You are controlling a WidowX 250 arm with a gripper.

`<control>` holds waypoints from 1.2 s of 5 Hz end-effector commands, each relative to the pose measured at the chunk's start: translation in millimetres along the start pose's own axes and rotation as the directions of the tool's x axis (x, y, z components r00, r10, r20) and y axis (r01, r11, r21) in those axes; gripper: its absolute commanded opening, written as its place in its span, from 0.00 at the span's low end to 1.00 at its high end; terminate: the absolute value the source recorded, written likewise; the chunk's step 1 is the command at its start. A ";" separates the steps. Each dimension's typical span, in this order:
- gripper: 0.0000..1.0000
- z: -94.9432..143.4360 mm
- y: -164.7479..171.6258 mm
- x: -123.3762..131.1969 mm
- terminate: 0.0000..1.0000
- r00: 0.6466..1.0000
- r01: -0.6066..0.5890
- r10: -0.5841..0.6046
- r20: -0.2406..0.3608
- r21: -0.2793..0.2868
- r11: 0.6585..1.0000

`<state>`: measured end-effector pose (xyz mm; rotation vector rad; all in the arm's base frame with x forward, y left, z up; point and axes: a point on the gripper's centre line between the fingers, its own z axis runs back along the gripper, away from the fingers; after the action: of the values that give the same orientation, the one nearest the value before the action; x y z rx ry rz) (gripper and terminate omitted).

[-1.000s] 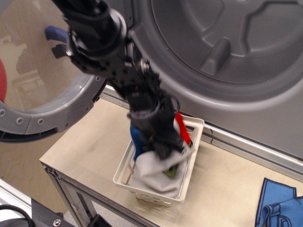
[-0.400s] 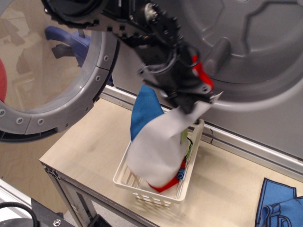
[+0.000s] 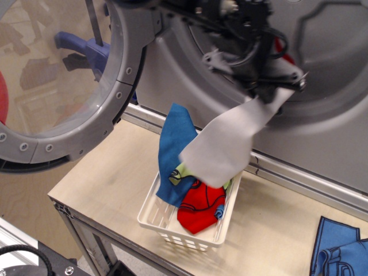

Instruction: Put clothes in laundry machine

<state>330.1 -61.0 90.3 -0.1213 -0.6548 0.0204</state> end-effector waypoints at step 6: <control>1.00 -25.5 -2.8 138.0 0.00 0.951 -0.117 0.089 0.297 0.078 0.990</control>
<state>448.8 -68.0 114.7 -0.0543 -0.8669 0.1710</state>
